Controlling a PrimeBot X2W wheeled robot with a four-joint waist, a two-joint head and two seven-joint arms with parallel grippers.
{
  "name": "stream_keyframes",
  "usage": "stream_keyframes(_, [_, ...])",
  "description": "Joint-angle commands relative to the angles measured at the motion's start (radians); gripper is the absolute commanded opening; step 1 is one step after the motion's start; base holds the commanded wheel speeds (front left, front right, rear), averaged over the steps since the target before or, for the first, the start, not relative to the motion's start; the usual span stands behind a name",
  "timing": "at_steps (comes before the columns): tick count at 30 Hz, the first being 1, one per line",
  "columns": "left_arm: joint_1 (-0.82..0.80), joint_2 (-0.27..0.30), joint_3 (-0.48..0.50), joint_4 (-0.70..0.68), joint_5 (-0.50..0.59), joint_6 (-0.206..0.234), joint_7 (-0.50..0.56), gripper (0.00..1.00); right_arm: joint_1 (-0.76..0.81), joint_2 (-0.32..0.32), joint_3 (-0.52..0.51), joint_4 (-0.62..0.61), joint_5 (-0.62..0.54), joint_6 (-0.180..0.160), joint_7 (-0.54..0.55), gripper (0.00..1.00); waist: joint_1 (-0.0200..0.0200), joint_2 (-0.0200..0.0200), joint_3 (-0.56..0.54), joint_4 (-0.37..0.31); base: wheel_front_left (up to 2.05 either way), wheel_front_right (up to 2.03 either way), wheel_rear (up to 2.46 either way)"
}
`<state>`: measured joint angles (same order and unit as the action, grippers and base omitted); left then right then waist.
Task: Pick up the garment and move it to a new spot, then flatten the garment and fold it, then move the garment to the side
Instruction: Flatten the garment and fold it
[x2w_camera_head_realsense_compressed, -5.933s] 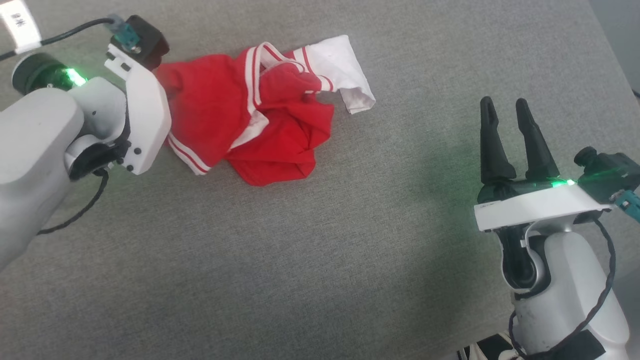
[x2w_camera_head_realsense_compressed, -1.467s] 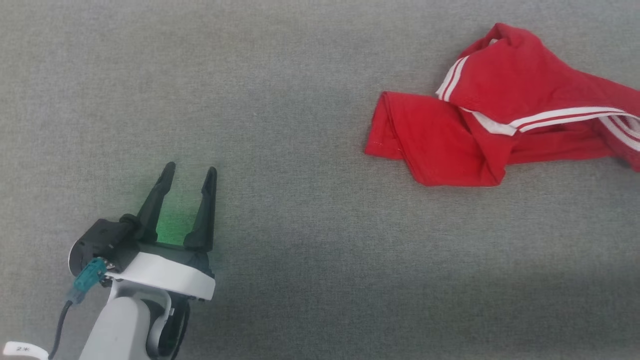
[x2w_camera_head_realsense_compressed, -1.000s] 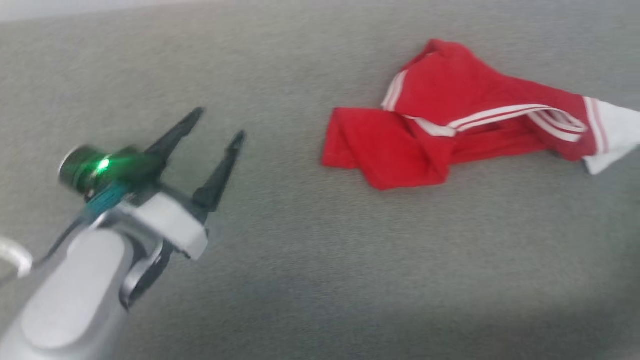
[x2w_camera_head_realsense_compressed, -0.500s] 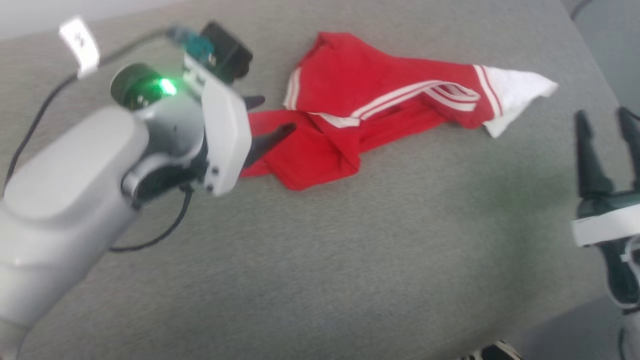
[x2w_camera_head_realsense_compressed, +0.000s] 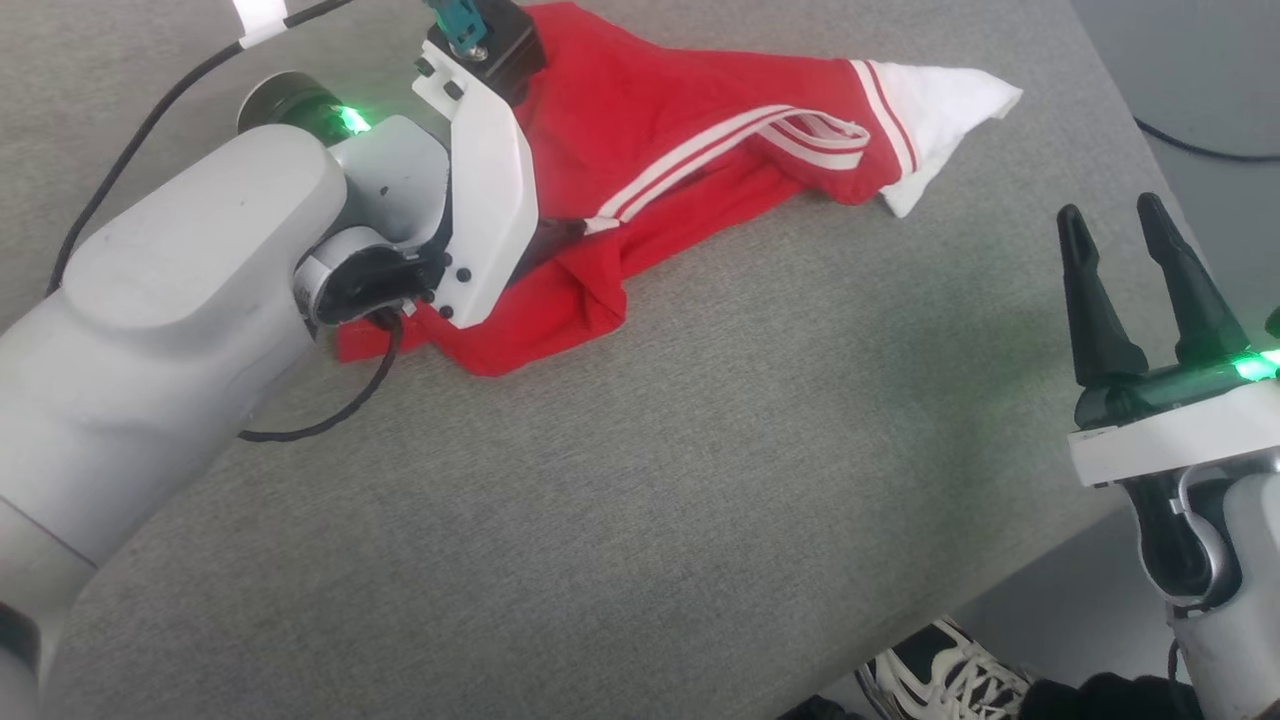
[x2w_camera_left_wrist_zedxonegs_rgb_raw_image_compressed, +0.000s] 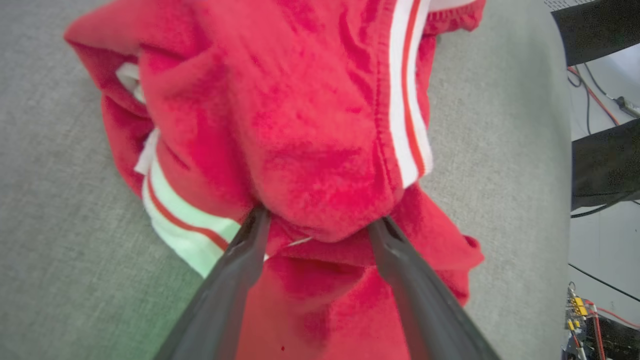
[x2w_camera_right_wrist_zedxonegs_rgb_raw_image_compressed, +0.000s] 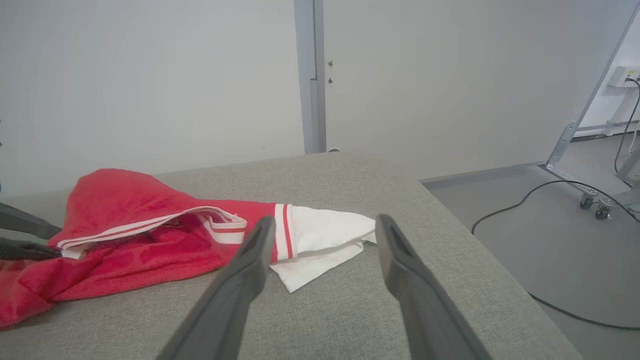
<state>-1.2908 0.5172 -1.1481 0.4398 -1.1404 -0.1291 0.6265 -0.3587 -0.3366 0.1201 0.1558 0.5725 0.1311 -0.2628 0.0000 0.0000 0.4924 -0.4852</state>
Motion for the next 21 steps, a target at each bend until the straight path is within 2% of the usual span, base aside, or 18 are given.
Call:
stream_keyframes(1, [-0.020, -0.002, -0.015, 0.016, -0.018, -0.001, -0.019, 0.58, -0.010, 0.008, -0.002, 0.000, 0.001, -0.001, -0.002, 1.00, 0.0000, 0.0000, 0.010, -0.013, 0.00, 0.00, 0.00])
stream_keyframes(2, [-0.030, -0.001, -0.024, 0.022, -0.015, -0.001, -0.032, 0.33, -0.010, 0.011, -0.003, 0.000, 0.000, -0.001, -0.002, 1.00, 0.0000, 0.0000, 0.012, -0.016, 0.00, 0.00, 0.00])
stream_keyframes(3, [-0.035, -0.001, -0.025, 0.034, -0.027, -0.001, -0.046, 0.00, -0.010, 0.014, -0.003, 0.000, 0.001, -0.001, -0.002, 1.00, 0.0000, 0.0000, 0.012, -0.018, 0.00, 0.00, 0.00])
stream_keyframes(6, [-0.059, -0.002, -0.022, 0.060, -0.069, -0.001, -0.079, 0.00, -0.007, 0.020, -0.005, -0.001, 0.000, -0.001, -0.002, 1.00, 0.0000, 0.0000, 0.014, -0.024, 0.00, 0.00, 0.00])
stream_keyframes(9, [-0.085, -0.016, 0.041, 0.116, -0.149, -0.001, -0.113, 0.00, -0.004, 0.033, 0.001, -0.002, -0.001, -0.001, -0.002, 1.00, 0.0000, 0.0000, 0.016, -0.032, 0.00, 0.00, 0.00])
stream_keyframes(11, [-0.122, -0.022, 0.075, 0.178, -0.164, 0.002, -0.134, 0.00, -0.005, 0.042, 0.009, -0.001, 0.001, -0.001, -0.002, 1.00, 0.0000, 0.0000, 0.024, -0.039, 0.00, 0.00, 0.00])
stream_keyframes(18, [-0.243, -0.066, 0.111, 0.410, -0.130, 0.068, -0.181, 0.00, -0.027, 0.083, 0.060, 0.015, 0.016, -0.001, -0.002, 1.00, 0.0000, 0.0000, 0.065, -0.080, 0.00, 0.00, 0.00])
stream_keyframes(21, [-0.269, -0.097, 0.129, 0.491, -0.127, 0.090, -0.238, 0.00, -0.041, 0.100, 0.082, 0.025, 0.022, -0.001, -0.002, 1.00, 0.0000, 0.0000, 0.084, -0.100, 0.00, 0.00, 0.00])
